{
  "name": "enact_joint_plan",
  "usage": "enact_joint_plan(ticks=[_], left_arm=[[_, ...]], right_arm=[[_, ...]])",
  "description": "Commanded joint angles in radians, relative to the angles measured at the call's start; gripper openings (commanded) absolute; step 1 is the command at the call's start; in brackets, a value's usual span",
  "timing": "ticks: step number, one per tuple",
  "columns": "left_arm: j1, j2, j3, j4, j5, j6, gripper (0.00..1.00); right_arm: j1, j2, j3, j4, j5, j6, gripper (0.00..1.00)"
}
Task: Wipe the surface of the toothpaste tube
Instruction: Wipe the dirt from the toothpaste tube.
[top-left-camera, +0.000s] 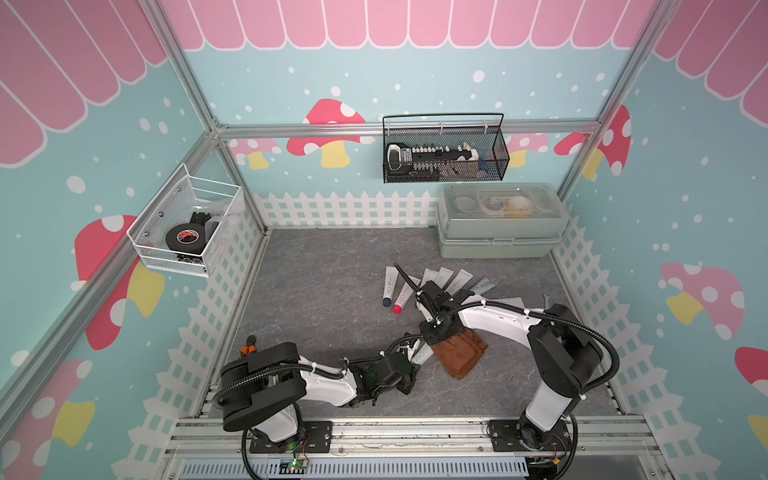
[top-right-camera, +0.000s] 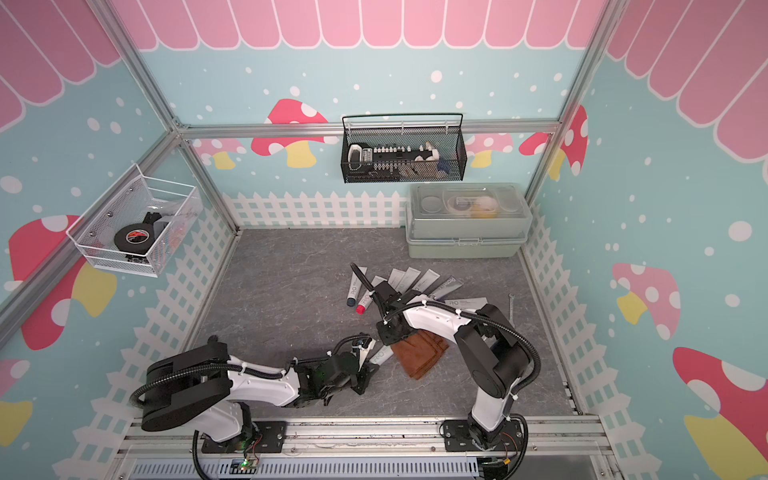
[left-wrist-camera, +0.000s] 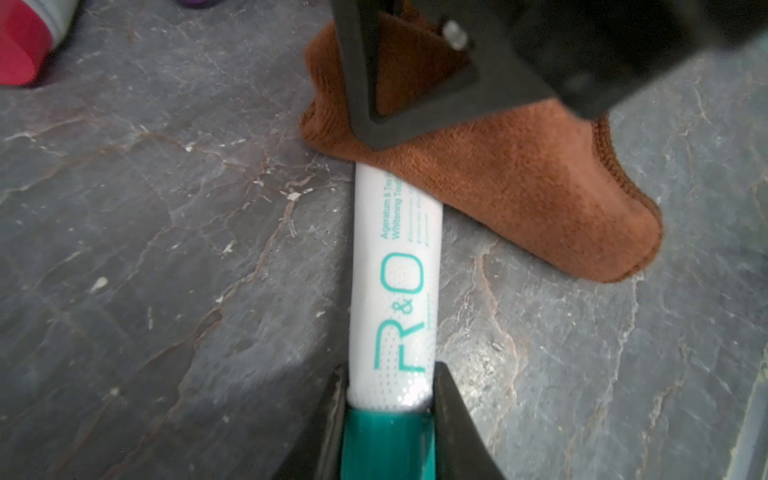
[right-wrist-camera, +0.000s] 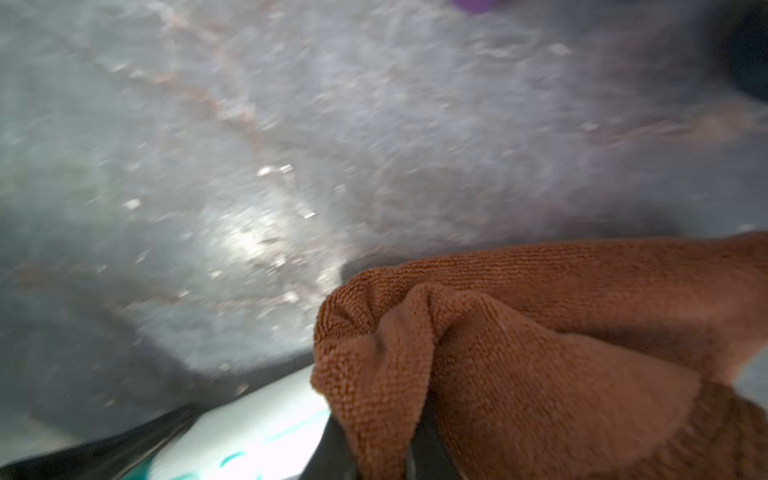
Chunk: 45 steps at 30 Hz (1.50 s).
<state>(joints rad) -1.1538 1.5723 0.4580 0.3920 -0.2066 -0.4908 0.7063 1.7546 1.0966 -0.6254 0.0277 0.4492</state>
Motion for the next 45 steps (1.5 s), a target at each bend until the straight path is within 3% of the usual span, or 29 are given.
enact_joint_plan(ticks=[1,6,16,25,27,35,41,45], left_arm=[[0.004,-0.012,-0.05,-0.095,-0.021,-0.019,0.26],[0.005,-0.017,-0.065,-0.085,-0.023,-0.027,0.26],[0.006,0.028,-0.017,-0.095,-0.019,-0.006,0.26],[0.007,0.034,0.019,-0.122,-0.018,0.014,0.26],[0.007,0.028,0.019,-0.128,-0.02,0.014,0.26],[0.008,-0.008,-0.002,-0.138,-0.022,0.008,0.26],[0.008,-0.039,-0.042,-0.117,-0.02,-0.011,0.26],[0.008,-0.021,-0.04,-0.108,-0.017,-0.011,0.26]], right_arm=[[-0.057,0.096,-0.066,-0.157,0.201,-0.014,0.12],[-0.081,0.089,-0.07,-0.142,0.185,-0.027,0.12],[0.018,-0.068,-0.104,-0.076,-0.155,-0.015,0.12],[0.081,-0.136,-0.144,0.008,-0.342,0.021,0.13],[0.08,-0.126,-0.149,0.003,-0.316,0.013,0.13],[0.007,0.007,-0.112,-0.127,0.051,-0.013,0.12],[-0.067,-0.007,-0.131,-0.127,0.129,-0.016,0.12],[-0.073,-0.014,-0.119,-0.113,0.08,-0.023,0.12]])
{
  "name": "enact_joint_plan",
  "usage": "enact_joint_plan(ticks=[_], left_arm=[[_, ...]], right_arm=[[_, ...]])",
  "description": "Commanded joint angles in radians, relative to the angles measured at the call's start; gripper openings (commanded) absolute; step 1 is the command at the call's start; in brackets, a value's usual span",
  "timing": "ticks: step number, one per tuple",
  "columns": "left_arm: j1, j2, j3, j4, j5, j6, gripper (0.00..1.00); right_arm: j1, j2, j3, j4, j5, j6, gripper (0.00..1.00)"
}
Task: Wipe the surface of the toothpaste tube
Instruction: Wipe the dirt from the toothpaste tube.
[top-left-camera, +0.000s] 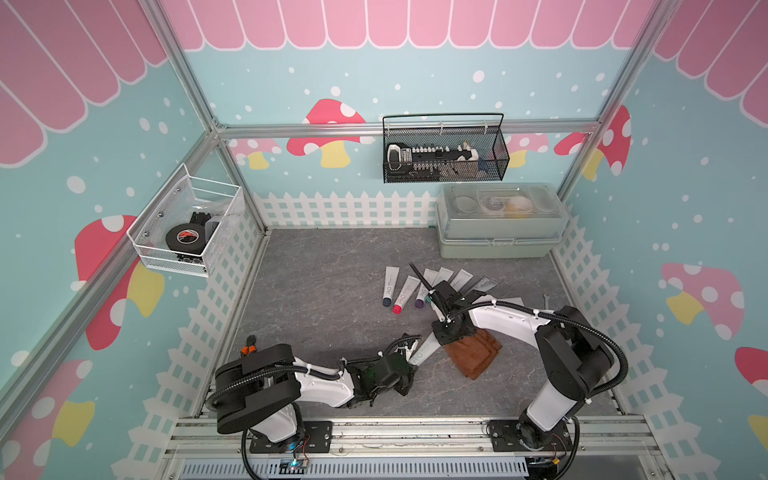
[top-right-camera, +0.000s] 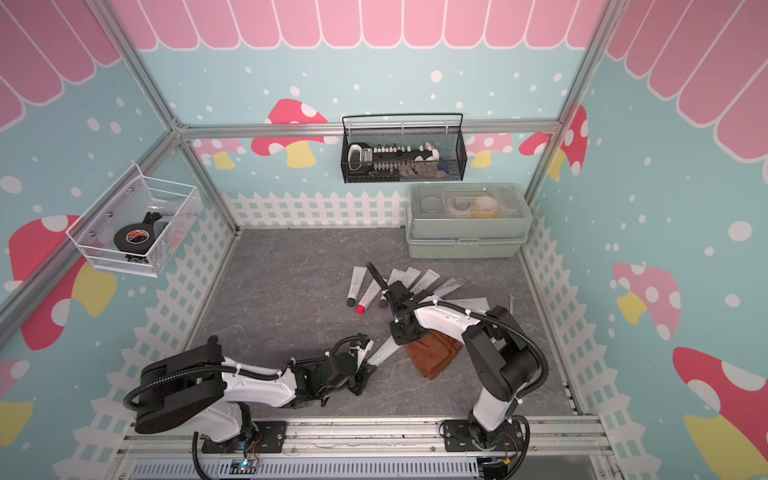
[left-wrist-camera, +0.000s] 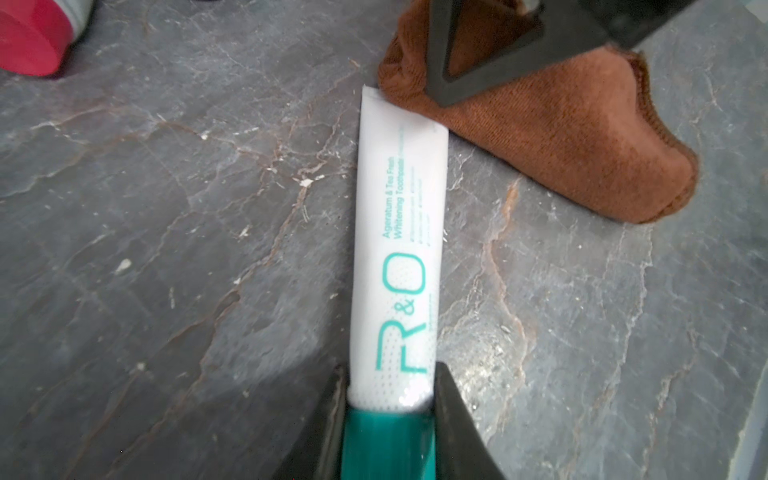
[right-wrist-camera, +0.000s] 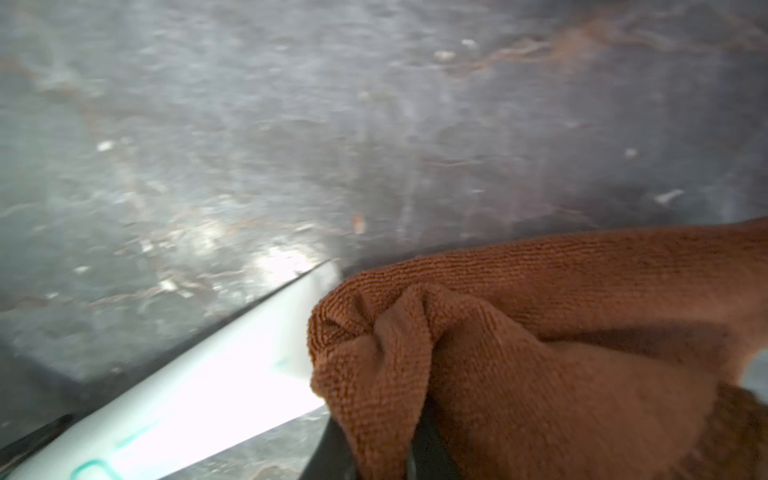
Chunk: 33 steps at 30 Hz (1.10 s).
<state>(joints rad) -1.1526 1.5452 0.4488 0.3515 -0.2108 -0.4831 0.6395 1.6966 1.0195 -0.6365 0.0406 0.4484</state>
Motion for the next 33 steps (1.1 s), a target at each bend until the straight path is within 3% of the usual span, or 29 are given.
enact_joint_plan(ticks=[1,9,17,20,26,33], left_arm=[[0.007,0.01,-0.029,-0.065,-0.012,-0.018,0.26],[0.007,0.039,0.005,-0.073,-0.006,-0.003,0.26],[0.008,0.035,0.017,-0.088,-0.015,0.001,0.26],[0.008,0.03,0.017,-0.093,-0.018,0.002,0.26],[0.008,0.025,0.01,-0.093,-0.016,-0.004,0.26],[0.007,0.003,-0.017,-0.084,-0.017,-0.013,0.26]], right_arm=[[-0.003,0.038,-0.043,-0.089,0.028,-0.025,0.12],[0.115,-0.049,-0.039,-0.048,-0.221,-0.007,0.12],[0.154,-0.099,-0.058,-0.011,-0.331,0.009,0.13],[0.155,-0.057,-0.056,-0.024,-0.265,-0.004,0.13],[0.119,0.117,0.0,-0.128,0.043,-0.013,0.12],[0.043,0.176,0.007,-0.141,0.183,-0.013,0.12]])
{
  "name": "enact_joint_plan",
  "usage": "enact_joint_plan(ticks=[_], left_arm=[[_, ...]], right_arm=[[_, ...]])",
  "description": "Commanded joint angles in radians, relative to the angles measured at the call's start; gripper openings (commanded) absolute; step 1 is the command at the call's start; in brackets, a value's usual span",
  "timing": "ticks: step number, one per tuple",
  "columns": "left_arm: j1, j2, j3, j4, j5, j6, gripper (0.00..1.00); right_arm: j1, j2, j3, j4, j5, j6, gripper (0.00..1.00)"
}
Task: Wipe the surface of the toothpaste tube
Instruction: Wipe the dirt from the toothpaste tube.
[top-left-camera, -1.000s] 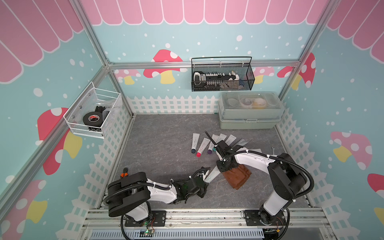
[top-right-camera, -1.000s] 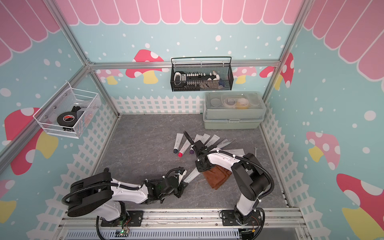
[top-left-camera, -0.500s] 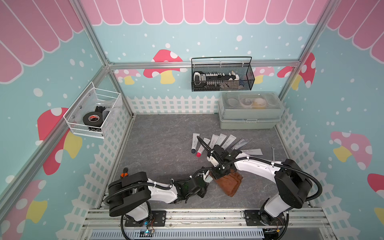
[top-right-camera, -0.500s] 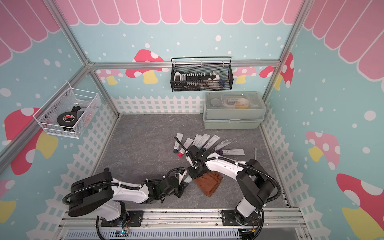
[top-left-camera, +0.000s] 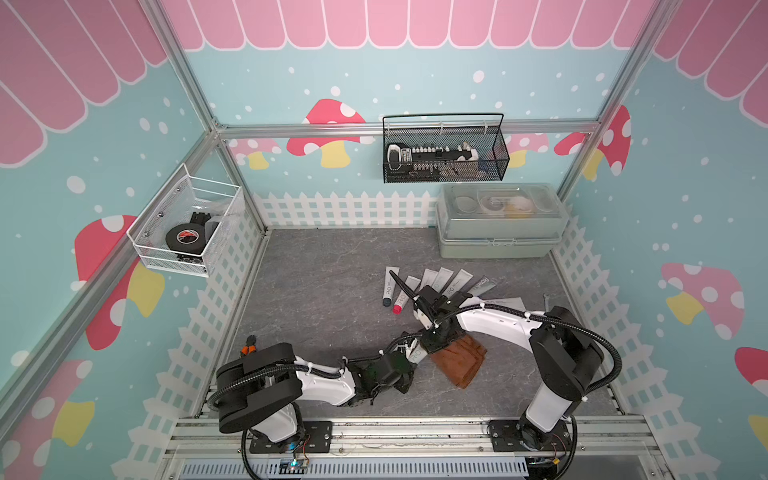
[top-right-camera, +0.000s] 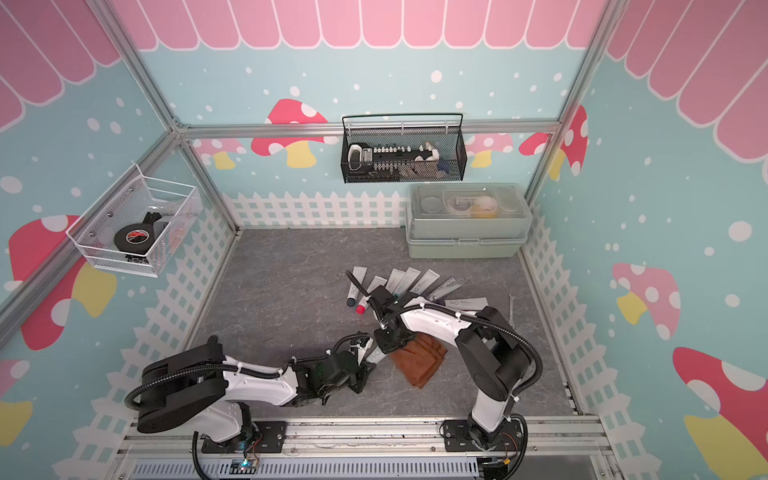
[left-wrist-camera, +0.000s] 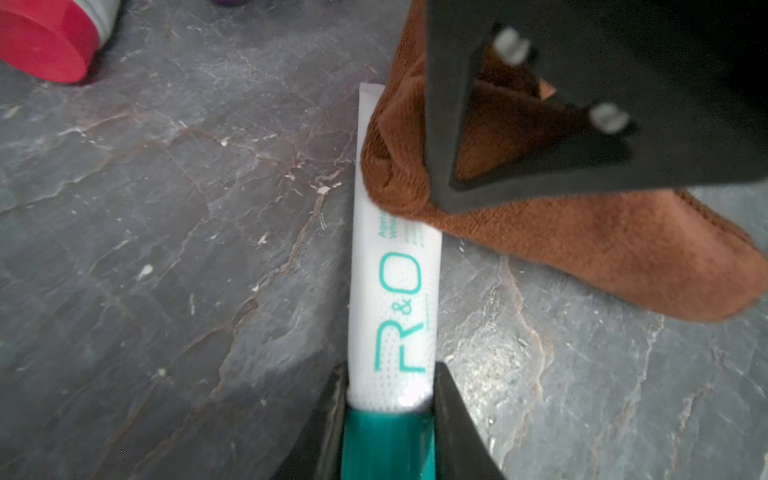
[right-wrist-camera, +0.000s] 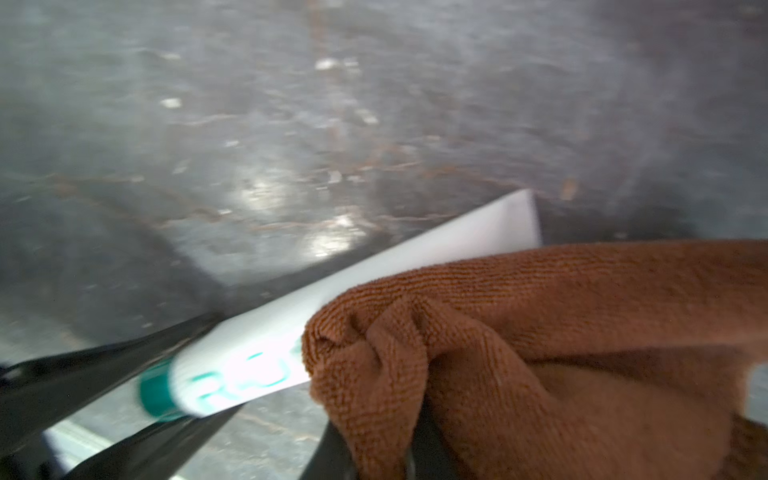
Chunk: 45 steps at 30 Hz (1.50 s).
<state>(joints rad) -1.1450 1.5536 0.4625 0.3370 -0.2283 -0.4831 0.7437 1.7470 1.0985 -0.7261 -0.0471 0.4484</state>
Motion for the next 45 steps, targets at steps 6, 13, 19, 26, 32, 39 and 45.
enact_joint_plan(ticks=[6,13,19,26,32,39,45], left_arm=[[0.001,0.011,-0.039,-0.048,0.014,-0.015,0.26],[-0.001,0.044,-0.017,-0.035,0.046,-0.006,0.26],[-0.001,0.072,0.007,-0.03,0.067,0.0,0.26],[-0.005,0.071,0.017,-0.036,0.077,0.002,0.26],[-0.006,0.029,-0.014,-0.038,0.07,-0.01,0.26],[-0.007,0.002,-0.056,-0.02,0.07,-0.026,0.26],[-0.006,0.036,-0.047,-0.002,0.082,-0.023,0.26]], right_arm=[[-0.096,0.12,-0.049,-0.045,0.265,-0.025,0.12],[-0.057,0.024,-0.028,-0.022,0.053,-0.033,0.12],[0.012,-0.071,-0.018,-0.001,-0.133,-0.02,0.13],[0.013,-0.027,0.0,0.0,-0.114,-0.04,0.13],[-0.071,0.127,0.064,-0.076,0.134,-0.06,0.12],[-0.158,0.144,0.086,-0.09,0.242,-0.072,0.12],[-0.136,0.125,0.108,-0.069,0.103,-0.082,0.12]])
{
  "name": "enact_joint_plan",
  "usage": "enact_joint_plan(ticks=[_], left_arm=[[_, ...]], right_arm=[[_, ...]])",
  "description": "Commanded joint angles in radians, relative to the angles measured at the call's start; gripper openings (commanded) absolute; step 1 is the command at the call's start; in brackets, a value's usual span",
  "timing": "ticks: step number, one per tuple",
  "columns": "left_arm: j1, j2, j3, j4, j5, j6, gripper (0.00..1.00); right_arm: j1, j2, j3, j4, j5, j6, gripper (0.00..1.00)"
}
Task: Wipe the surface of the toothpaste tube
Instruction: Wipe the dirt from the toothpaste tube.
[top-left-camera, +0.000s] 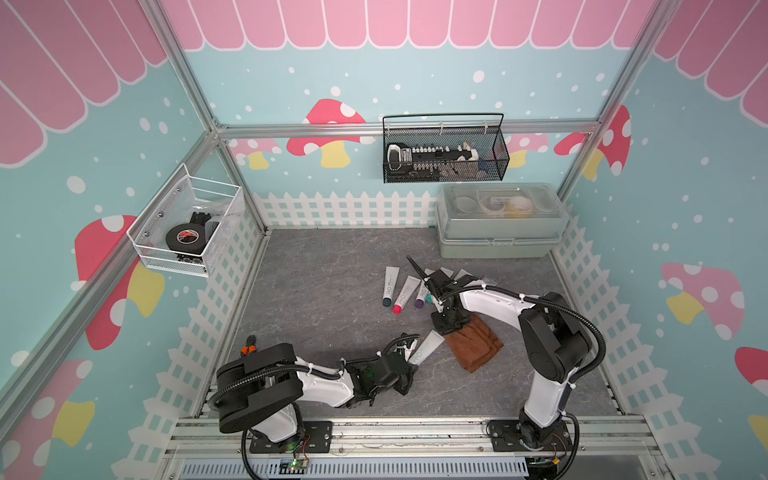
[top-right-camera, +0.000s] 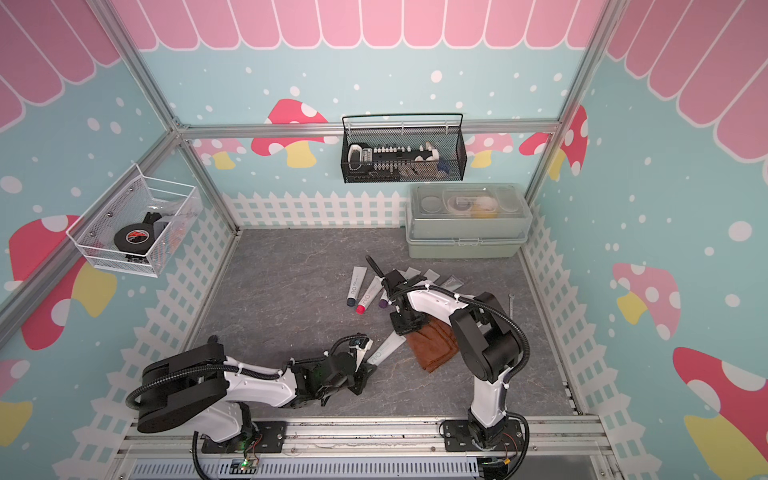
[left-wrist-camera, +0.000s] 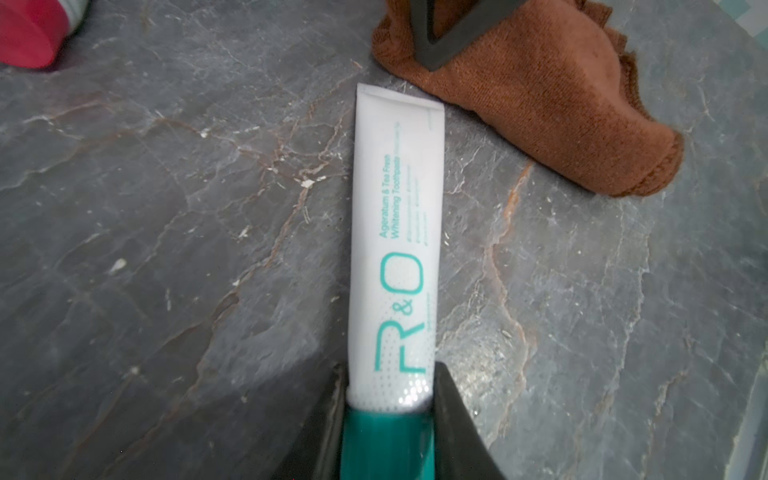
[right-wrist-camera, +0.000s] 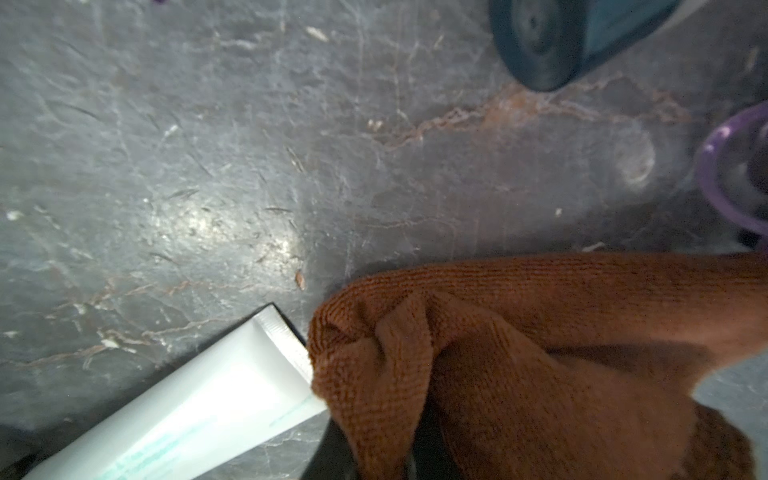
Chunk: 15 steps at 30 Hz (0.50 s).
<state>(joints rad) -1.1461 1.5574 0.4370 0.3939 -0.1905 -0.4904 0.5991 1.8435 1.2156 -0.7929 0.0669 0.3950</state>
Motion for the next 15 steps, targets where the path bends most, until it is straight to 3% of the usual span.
enact_joint_plan(ticks=[1,11,15], left_arm=[[-0.006,0.039,-0.018,-0.057,0.046,-0.015,0.26],[-0.006,0.054,0.013,-0.072,0.031,0.0,0.26],[-0.006,0.038,0.014,-0.09,0.01,-0.002,0.26]], right_arm=[[0.024,0.018,-0.007,-0.002,-0.037,-0.028,0.12],[0.136,-0.13,-0.068,0.07,-0.349,-0.004,0.13],[0.136,-0.131,-0.094,0.071,-0.319,-0.005,0.13]])
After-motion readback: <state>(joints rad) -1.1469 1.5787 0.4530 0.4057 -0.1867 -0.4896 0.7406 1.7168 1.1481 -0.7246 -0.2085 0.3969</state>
